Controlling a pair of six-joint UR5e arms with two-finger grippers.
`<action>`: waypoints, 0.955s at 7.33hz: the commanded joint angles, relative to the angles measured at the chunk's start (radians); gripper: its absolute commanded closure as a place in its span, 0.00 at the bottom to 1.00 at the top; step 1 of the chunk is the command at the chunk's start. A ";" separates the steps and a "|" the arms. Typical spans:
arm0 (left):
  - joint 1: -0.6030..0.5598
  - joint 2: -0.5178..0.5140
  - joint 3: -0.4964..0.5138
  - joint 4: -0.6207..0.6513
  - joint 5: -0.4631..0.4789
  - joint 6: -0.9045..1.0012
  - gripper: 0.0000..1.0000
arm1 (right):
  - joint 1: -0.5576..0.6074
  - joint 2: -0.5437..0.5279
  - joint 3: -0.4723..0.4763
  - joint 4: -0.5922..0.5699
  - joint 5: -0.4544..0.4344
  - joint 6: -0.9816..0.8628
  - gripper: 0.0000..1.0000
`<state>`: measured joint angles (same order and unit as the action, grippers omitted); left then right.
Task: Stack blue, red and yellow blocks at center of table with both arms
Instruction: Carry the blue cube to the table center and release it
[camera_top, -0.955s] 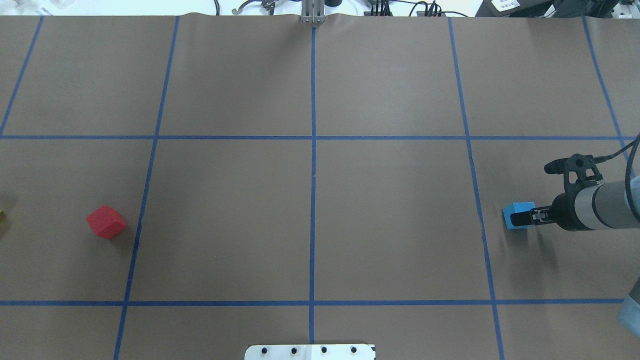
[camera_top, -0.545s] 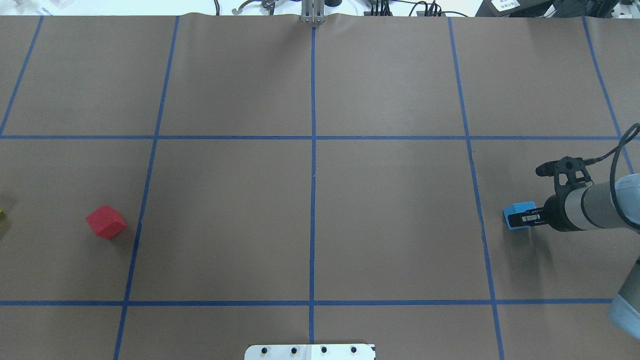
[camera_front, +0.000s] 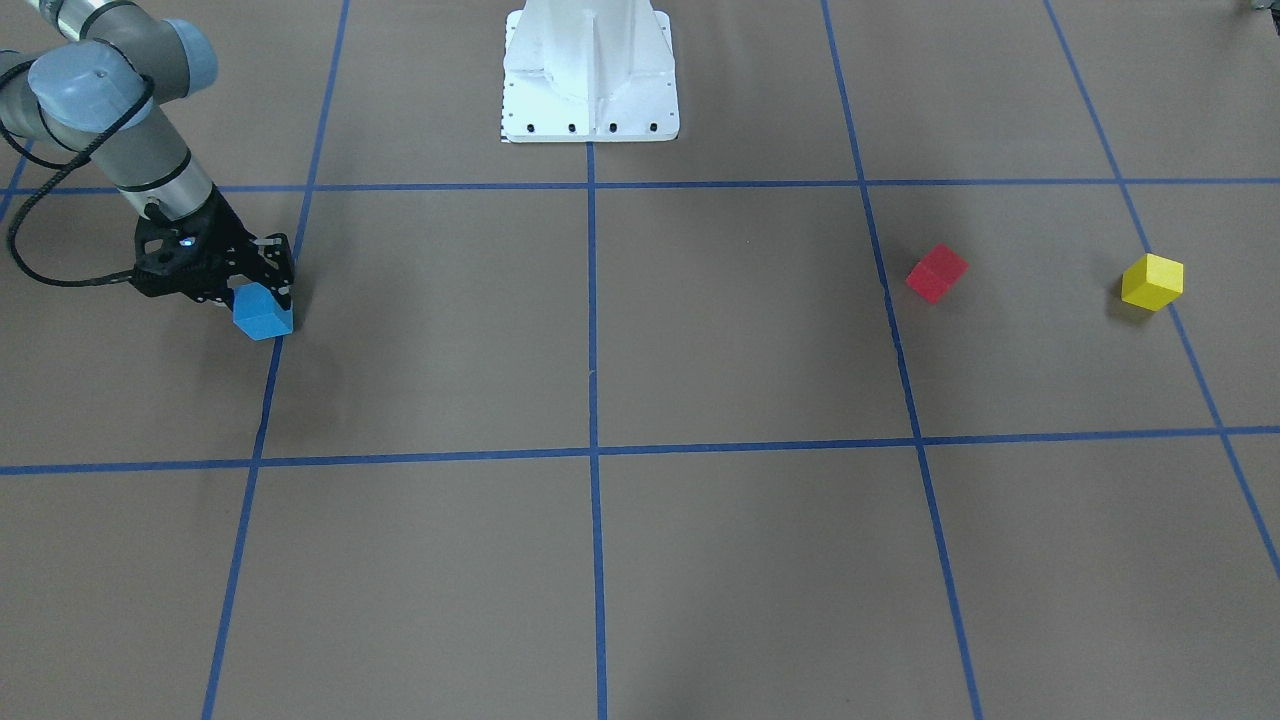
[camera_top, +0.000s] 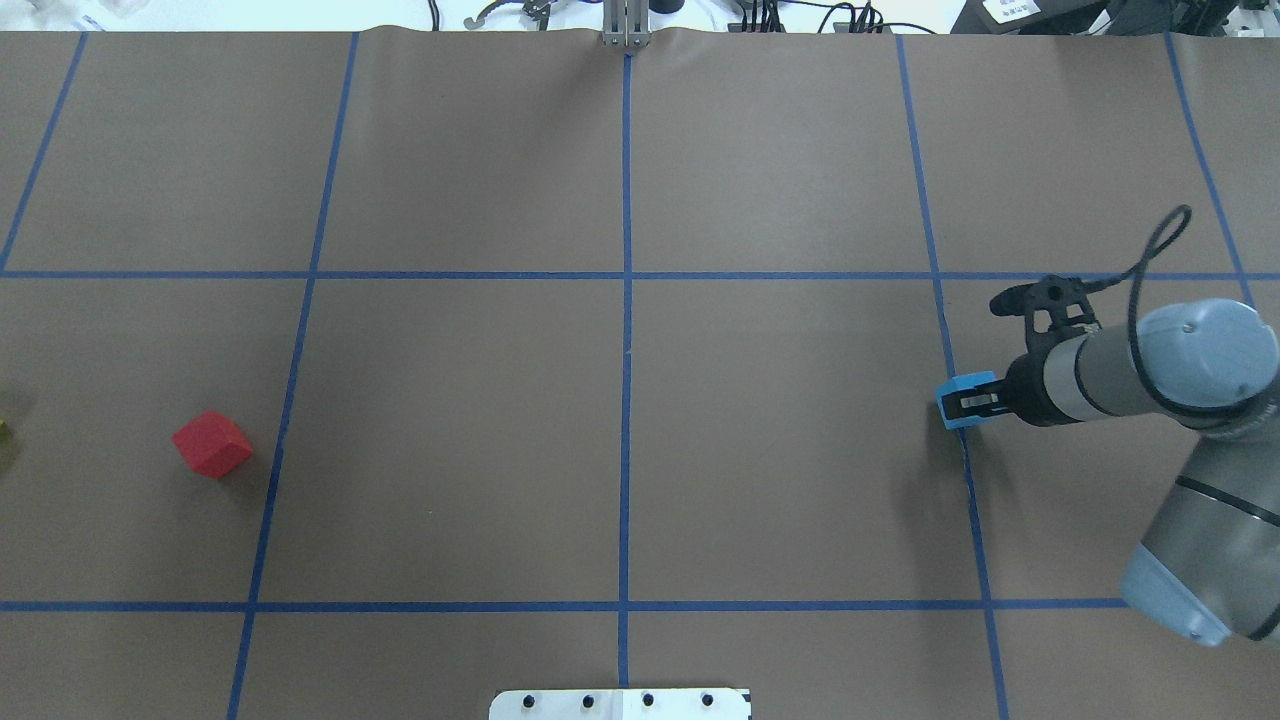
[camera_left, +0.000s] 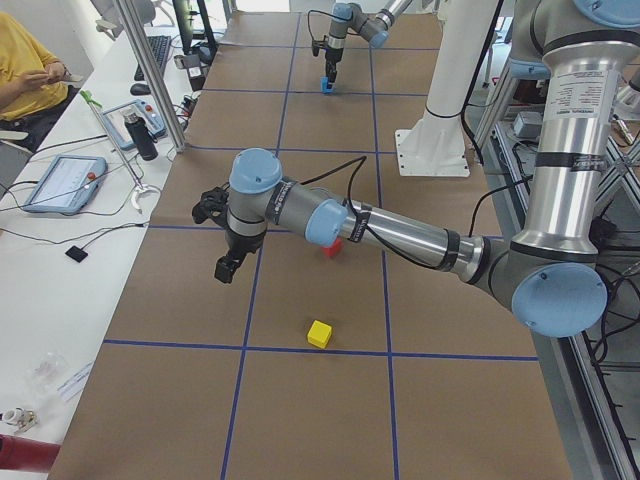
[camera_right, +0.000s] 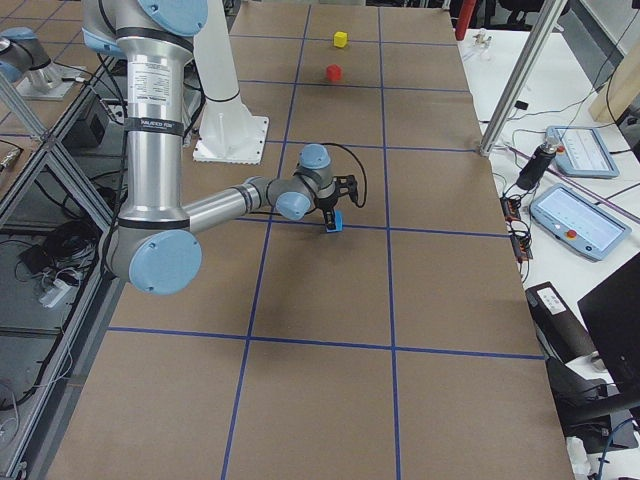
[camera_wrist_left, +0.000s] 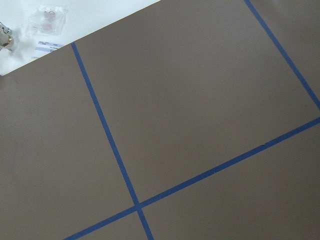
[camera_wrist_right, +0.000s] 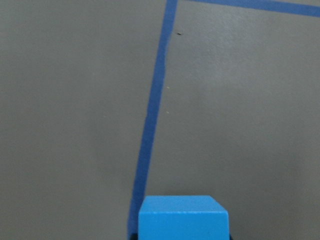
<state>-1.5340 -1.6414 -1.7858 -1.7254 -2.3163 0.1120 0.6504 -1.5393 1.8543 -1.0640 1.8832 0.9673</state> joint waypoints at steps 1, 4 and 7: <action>0.000 0.000 0.003 0.001 0.000 0.000 0.00 | -0.003 0.275 -0.015 -0.313 -0.006 0.008 1.00; 0.000 0.000 0.009 0.001 0.000 0.000 0.00 | -0.043 0.667 -0.310 -0.413 -0.010 0.200 1.00; 0.000 0.000 0.023 0.001 0.000 0.000 0.00 | -0.129 0.875 -0.521 -0.404 -0.079 0.324 0.98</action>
<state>-1.5340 -1.6413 -1.7694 -1.7242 -2.3163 0.1120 0.5567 -0.7245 1.3939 -1.4704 1.8331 1.2545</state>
